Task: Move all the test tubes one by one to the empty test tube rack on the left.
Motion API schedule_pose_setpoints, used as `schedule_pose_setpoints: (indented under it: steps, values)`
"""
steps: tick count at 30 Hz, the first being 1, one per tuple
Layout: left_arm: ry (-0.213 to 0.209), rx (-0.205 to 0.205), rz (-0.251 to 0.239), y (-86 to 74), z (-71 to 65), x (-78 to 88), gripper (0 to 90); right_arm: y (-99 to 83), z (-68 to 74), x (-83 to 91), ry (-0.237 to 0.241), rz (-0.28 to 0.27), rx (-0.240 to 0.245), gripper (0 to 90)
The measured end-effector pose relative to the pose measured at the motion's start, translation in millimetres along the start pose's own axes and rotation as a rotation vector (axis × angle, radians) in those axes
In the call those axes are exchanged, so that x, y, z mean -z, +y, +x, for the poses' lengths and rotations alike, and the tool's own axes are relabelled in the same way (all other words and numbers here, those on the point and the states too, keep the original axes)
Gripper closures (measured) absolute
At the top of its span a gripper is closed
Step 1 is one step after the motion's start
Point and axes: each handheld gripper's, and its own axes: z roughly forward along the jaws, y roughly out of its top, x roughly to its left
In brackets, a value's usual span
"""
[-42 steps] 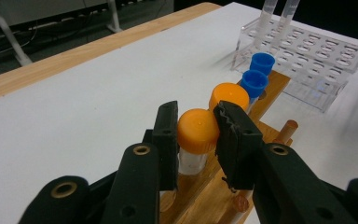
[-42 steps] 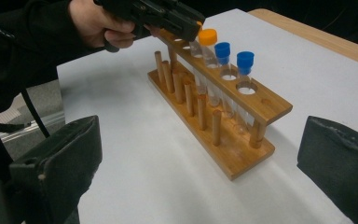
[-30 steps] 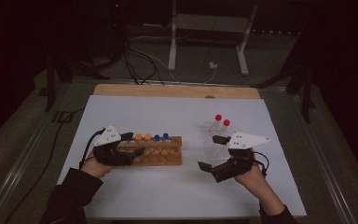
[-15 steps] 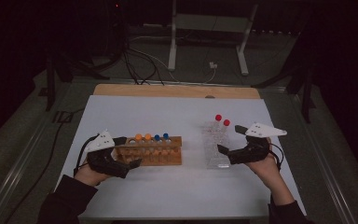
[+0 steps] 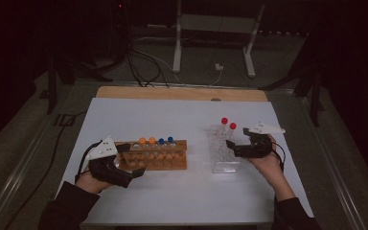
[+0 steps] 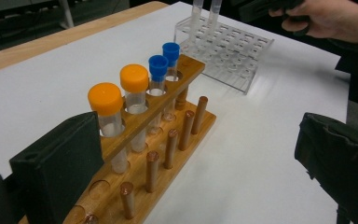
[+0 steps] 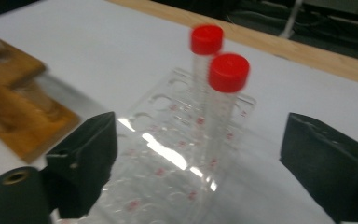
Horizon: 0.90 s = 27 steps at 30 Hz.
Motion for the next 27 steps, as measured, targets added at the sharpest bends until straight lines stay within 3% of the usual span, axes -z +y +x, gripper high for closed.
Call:
schedule_pose_setpoints:
  steps: [12, 19, 27]
  values:
    - [0.003, 0.005, -0.009, -1.0, 3.6, 3.6, 1.6, 2.8, -6.5, -25.4, -0.045, 0.064, -0.025, 51.2]
    - [0.007, 0.008, -0.011, -0.9, 4.0, 3.9, 1.6, 5.9, -3.4, -31.7, -0.068, 0.062, -0.017, 71.4]
    - [0.007, 0.008, -0.015, -0.4, 4.3, 5.2, 1.6, 9.6, -0.4, -30.3, -0.080, 0.056, -0.005, 74.4]
